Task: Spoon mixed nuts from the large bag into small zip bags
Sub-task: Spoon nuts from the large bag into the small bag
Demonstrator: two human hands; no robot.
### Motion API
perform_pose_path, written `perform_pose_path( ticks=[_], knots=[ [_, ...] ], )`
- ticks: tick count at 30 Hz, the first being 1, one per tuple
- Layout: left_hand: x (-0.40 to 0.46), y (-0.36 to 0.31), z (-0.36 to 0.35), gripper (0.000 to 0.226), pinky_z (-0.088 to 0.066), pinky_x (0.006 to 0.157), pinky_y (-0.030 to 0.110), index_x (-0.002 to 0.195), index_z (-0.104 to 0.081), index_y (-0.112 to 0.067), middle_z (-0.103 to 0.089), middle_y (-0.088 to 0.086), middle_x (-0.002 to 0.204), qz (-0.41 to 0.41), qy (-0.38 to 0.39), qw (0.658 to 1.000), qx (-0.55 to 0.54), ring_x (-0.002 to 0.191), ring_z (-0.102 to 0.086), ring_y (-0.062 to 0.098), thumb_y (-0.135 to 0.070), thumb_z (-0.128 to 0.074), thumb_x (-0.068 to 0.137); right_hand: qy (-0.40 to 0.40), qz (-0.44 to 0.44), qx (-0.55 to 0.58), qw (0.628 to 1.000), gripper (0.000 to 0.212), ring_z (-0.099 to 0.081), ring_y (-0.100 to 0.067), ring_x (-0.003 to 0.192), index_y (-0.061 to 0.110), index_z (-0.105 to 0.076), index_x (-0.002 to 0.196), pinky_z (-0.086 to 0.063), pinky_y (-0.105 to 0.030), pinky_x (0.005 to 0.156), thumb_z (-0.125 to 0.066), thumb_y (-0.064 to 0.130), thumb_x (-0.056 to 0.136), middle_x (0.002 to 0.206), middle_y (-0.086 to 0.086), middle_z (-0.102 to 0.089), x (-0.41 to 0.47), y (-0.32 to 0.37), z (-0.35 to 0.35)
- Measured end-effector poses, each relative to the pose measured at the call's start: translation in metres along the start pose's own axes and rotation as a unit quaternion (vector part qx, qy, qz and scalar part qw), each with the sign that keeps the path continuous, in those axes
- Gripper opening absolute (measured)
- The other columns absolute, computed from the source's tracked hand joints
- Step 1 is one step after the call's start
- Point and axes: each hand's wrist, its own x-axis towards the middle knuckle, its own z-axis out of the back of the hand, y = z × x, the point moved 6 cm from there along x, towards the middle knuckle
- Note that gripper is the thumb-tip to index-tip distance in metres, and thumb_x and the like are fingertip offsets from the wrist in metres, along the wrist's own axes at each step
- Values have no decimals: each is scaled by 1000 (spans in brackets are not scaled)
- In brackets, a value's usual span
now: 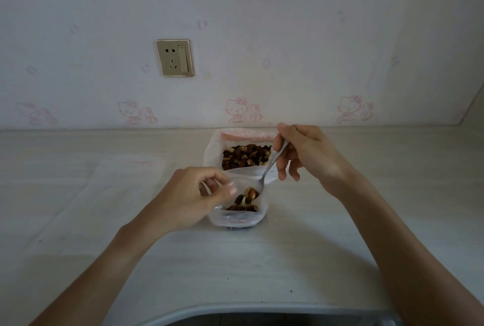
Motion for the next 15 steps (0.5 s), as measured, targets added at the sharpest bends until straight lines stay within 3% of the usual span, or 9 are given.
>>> perform_pose_path(
  ticks=[4, 8, 11, 15],
  knots=[
    [3, -4, -1, 5, -45, 59, 14, 90, -79, -35, -71, -13, 79, -18, -4, 999, -39, 58, -60, 1, -36, -75, 91, -5, 141, -83, 986, 49, -55, -18, 42, 2, -60, 76, -40, -21, 45, -43, 32, 110, 51, -9, -58, -6, 19, -9],
    [5, -3, -1, 5, -38, 50, 8, 91, -81, -30, -68, -12, 74, -6, 15, 994, -106, 51, -53, -4, -33, -77, 91, -27, 241, -136, 961, 48, -47, -9, 43, 8, -54, 69, -37, -16, 49, -41, 26, 111, 55, -4, -53, -18, 32, -17],
    [5, -2, -3, 7, -38, 51, 6, 92, -81, -27, -68, -12, 74, 0, 19, 993, -113, 53, -54, -5, -31, -76, 91, -29, 254, -149, 955, 48, -43, -10, 44, 8, -51, 68, -35, -19, 49, -39, 24, 111, 52, 5, -48, -20, 33, -19],
    [5, 3, 1, 6, -44, 62, 10, 89, -81, -32, -73, -9, 80, 15, -5, 996, -84, 67, -63, 1, -35, -76, 92, -80, 231, -84, 966, 49, -43, -11, 41, 8, -51, 67, -37, -29, 43, -41, 27, 111, 50, -11, -48, -16, 28, -11]
  ],
)
